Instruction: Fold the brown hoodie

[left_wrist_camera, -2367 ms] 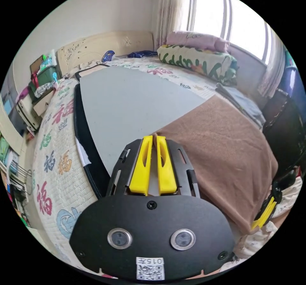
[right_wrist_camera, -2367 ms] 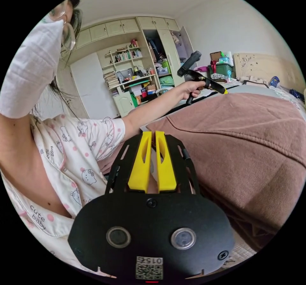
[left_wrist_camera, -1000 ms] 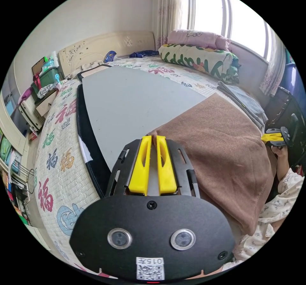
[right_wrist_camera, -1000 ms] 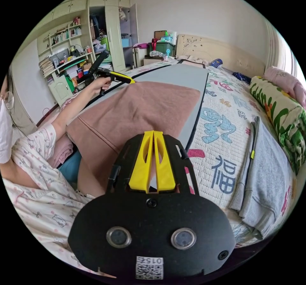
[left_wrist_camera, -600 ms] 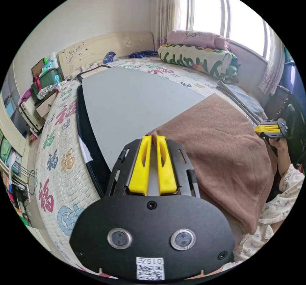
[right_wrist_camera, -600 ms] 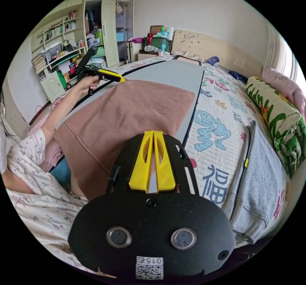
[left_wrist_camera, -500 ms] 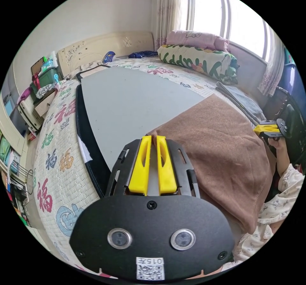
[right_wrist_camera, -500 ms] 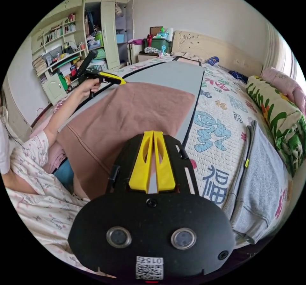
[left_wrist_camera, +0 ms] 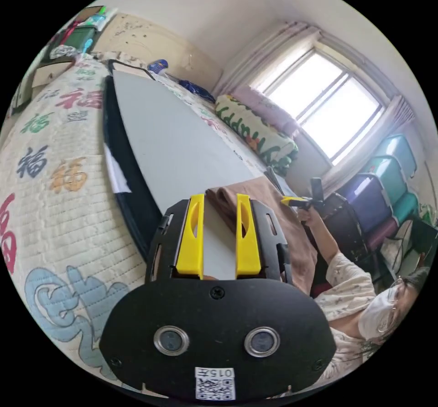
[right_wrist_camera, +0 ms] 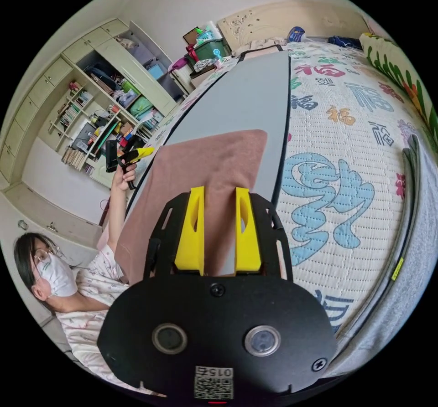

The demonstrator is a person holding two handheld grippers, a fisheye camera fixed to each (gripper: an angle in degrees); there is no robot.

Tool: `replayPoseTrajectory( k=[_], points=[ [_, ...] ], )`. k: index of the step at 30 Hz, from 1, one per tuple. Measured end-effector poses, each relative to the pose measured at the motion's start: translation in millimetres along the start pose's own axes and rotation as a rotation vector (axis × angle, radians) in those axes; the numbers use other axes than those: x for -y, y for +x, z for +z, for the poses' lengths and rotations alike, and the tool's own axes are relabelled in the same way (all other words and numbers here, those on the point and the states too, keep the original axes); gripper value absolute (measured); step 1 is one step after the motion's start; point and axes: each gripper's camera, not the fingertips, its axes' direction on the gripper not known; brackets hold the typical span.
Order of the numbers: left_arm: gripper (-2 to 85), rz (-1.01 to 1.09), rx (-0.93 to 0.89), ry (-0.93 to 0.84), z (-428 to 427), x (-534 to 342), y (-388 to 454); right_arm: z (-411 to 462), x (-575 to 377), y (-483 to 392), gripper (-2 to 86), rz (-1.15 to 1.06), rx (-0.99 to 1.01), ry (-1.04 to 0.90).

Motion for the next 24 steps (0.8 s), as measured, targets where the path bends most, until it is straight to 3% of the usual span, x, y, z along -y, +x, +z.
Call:
replayPoseTrajectory(
  k=[4,9,14,24],
  points=[
    [13.0,-0.15,0.119,0.065,17.6,-12.7,-34.5,7.8,20.4,-49.1,9.1,-0.006,-0.055,-0.011],
    [15.2,-0.213,0.03,0.056,73.5,-26.4,-51.9,31.1,38.9,-117.8,8.5,-0.065,-0.154,0.006],
    [16.3,-0.322,-0.214,0.188,110.7,-65.2,-76.9,55.4,57.6,-181.5,8.4,-0.112,-0.175,-0.008],
    [10.9,-0.407,-0.268,0.23,196.6,-70.6,-90.0,107.2,93.2,-274.6,8.6,-0.166,-0.105,-0.032]
  ],
)
